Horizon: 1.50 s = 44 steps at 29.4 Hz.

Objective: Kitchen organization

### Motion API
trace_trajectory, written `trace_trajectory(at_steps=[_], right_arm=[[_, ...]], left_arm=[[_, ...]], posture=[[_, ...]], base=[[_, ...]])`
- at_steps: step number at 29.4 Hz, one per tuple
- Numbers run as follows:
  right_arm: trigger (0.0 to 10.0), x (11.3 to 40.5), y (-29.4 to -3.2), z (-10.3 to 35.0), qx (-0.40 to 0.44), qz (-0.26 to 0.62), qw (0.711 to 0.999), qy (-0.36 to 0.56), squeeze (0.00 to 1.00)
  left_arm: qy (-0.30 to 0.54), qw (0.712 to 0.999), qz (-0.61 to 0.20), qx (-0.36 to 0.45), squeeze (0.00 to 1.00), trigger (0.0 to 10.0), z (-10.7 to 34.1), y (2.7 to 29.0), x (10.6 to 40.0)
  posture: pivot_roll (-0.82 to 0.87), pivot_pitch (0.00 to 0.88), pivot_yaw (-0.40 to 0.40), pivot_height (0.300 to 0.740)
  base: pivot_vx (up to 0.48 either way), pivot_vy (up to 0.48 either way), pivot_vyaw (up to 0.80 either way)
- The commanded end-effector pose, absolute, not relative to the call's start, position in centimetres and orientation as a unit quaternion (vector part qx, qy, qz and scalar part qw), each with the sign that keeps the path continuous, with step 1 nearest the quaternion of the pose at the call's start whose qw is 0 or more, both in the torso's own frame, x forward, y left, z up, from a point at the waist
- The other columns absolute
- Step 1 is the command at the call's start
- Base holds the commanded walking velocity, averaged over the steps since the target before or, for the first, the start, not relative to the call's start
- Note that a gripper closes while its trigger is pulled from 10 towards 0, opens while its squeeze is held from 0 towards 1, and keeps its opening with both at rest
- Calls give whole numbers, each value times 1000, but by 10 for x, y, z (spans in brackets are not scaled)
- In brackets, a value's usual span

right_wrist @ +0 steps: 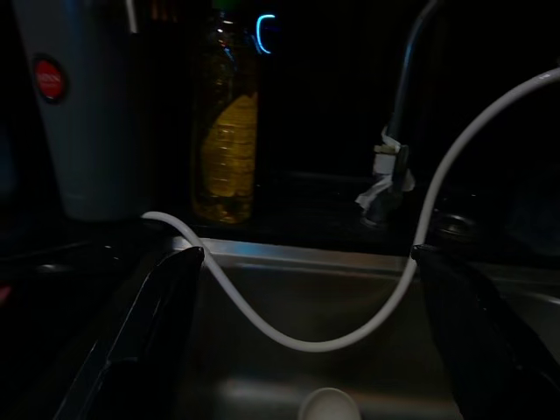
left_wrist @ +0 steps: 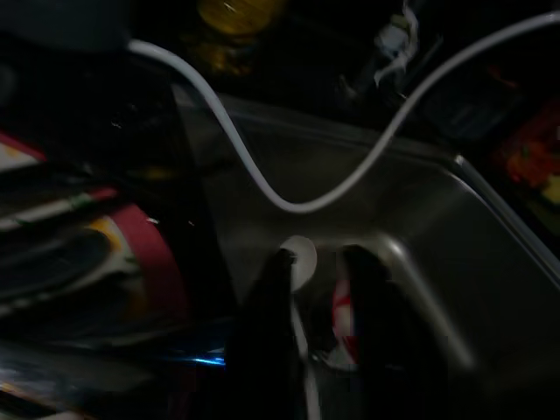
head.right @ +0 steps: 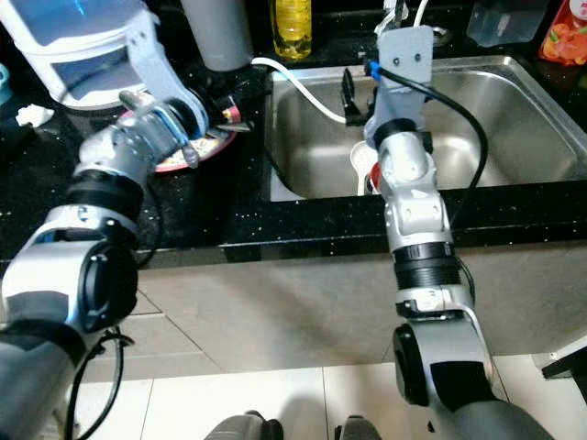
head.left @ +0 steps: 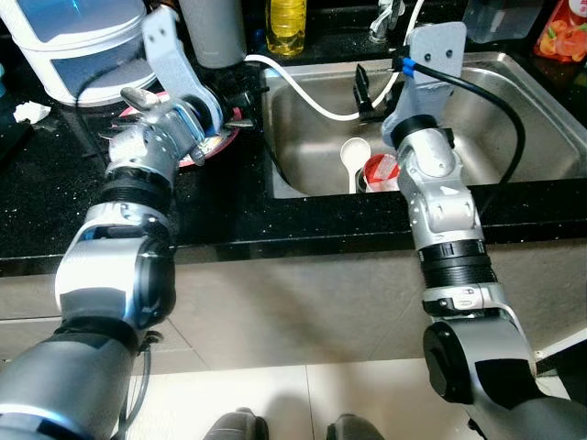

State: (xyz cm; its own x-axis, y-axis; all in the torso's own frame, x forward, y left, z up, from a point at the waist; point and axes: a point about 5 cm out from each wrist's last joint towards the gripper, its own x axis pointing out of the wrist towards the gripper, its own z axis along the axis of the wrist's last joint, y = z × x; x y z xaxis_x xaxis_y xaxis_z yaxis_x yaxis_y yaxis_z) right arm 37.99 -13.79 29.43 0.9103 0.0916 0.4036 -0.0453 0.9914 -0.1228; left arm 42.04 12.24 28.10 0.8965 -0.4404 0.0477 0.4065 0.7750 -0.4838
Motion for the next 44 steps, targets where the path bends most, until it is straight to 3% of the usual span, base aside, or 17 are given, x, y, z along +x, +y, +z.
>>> trace_trajectory(at_steps=[1,7,8,9,10,11,13,14,16,19,22,27,34,43,44], right_arm=[[10000,377,-132,301,-52,51,972,-225,0],[10000,373,-127,300,-44,65,970,-228,0],[10000,373,-127,300,-43,68,970,-230,0],[10000,373,-127,300,-43,68,970,-230,0],[10000,372,-127,299,-41,69,970,-230,0],[10000,372,-127,299,-41,69,970,-230,0],[10000,371,-126,298,-38,71,970,-229,0],[10000,370,-125,297,-37,73,970,-229,0],[10000,370,-125,293,-38,78,971,-222,0],[10000,370,-121,293,-39,85,971,-218,0],[10000,369,-118,296,-46,95,969,-224,0],[10000,366,-117,295,-51,97,968,-224,0],[10000,363,-119,290,-47,93,970,-220,0],[10000,364,-115,289,-44,101,970,-217,0],[10000,364,-115,289,-44,102,970,-217,0]], left_arm=[[29,933,-253,-255,1000,10000,286,110,420],[-100,892,-324,-298,1000,10000,320,115,410],[-115,905,-311,-267,329,10000,323,120,409],[-115,905,-311,-267,329,10000,323,120,409],[-122,939,-258,-190,0,10000,323,128,410],[-122,939,-258,-190,0,10000,323,128,410],[-102,985,-131,-57,0,10000,317,147,413],[-85,993,-78,-23,0,10000,313,157,413],[-51,998,15,-30,0,10000,301,186,407],[-37,995,73,-60,0,10000,293,209,400],[-27,992,100,-77,0,10000,282,213,396],[-20,985,121,-118,0,10000,271,199,384],[6,989,112,-92,0,10000,260,183,357],[34,989,133,-52,0,10000,243,198,348],[43,988,136,-52,0,8902,238,203,349]], posture=[[81,95,85,740],[85,92,83,740],[87,93,87,740],[87,93,87,740],[91,105,85,740],[91,105,85,740],[92,97,83,740],[95,97,83,740],[120,107,70,740],[95,127,66,740],[89,126,66,740],[70,106,75,740],[86,100,82,740],[88,100,72,740],[90,96,69,740]], base=[[0,0,0],[0,0,0],[0,0,0],[0,0,0],[0,0,0],[0,0,0],[0,0,0],[0,0,0],[0,0,0],[0,0,0],[0,0,0],[0,0,0],[0,0,0],[0,0,0],[0,0,0]])
